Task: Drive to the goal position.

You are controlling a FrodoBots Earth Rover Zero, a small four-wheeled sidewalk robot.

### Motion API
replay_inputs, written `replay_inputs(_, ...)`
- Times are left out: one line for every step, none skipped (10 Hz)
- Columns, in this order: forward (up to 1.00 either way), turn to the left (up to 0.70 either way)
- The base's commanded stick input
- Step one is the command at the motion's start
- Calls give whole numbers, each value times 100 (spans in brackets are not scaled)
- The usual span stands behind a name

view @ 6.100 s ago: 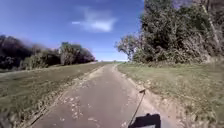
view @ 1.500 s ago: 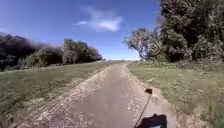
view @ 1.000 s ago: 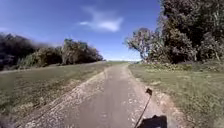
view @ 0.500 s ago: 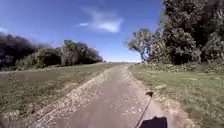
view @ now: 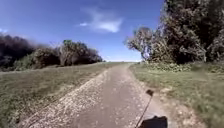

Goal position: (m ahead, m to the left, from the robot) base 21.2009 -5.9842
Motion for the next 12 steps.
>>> replay_inputs(50, 0)
replay_inputs(50, 0)
replay_inputs(50, 0)
replay_inputs(50, 0)
replay_inputs(50, 0)
replay_inputs(50, 0)
replay_inputs(50, 0)
replay_inputs(50, 0)
replay_inputs(50, 0)
replay_inputs(50, 3)
replay_inputs(50, -50)
replay_inputs(50, -50)
